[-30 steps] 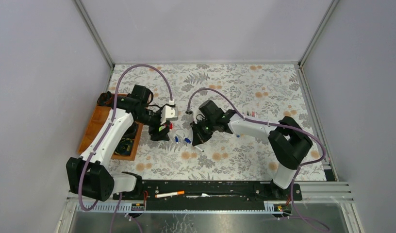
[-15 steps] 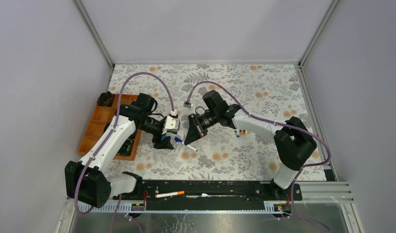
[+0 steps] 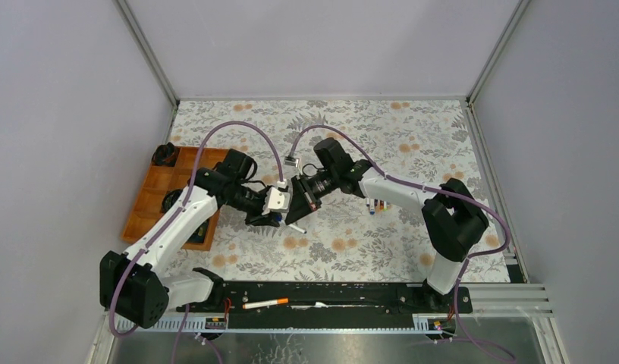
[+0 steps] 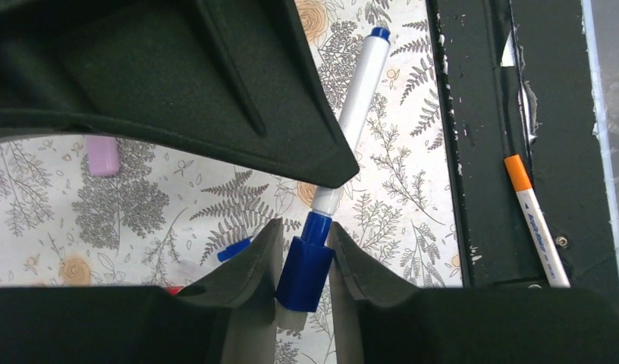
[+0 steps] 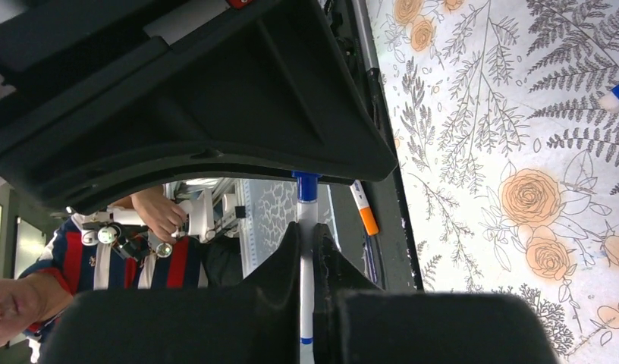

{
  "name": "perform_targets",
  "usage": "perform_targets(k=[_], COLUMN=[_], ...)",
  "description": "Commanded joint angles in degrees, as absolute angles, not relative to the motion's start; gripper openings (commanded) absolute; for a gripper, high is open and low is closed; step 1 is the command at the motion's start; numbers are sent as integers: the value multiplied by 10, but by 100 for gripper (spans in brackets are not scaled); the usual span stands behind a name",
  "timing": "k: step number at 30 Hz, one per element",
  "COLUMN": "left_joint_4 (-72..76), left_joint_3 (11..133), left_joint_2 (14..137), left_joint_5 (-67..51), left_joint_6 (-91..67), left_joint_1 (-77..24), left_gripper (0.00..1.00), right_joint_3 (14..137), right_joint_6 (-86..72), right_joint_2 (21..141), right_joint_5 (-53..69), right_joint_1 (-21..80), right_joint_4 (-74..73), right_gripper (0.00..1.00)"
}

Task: Open the pen caps

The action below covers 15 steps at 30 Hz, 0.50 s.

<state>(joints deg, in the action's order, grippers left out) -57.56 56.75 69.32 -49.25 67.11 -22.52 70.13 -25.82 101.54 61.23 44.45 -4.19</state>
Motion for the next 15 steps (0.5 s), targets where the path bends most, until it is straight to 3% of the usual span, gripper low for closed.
perform_targets(k=[1, 2, 4, 7, 12, 15], left_joint_4=[-549, -549, -549, -549, -549, -549], left_joint_3=[555, 555, 555, 558, 560, 560], left_joint_2=[684, 684, 683, 682, 681, 682], left_joint_5=[-454, -452, -446, -440, -429, -424], left_joint_6=[672, 673, 672, 671, 672, 674], left_joint_1=[-234, -236, -240, -246, -252, -257], left_gripper=[28, 24, 19, 14, 11, 7], right_joint_3=[724, 725, 725, 720, 711, 712], right_joint_6=[-266, -267, -267, -270, -262, -267], right_joint_2=[1020, 1022, 1024, 1032, 1041, 1041], right_joint_5=[633, 632, 624, 629, 645, 648], right_joint_1=[438, 438, 438, 440, 443, 443], right_joint_4=[-49, -50, -57, -60, -70, -65], right_gripper=[0, 1, 18, 32, 35, 32])
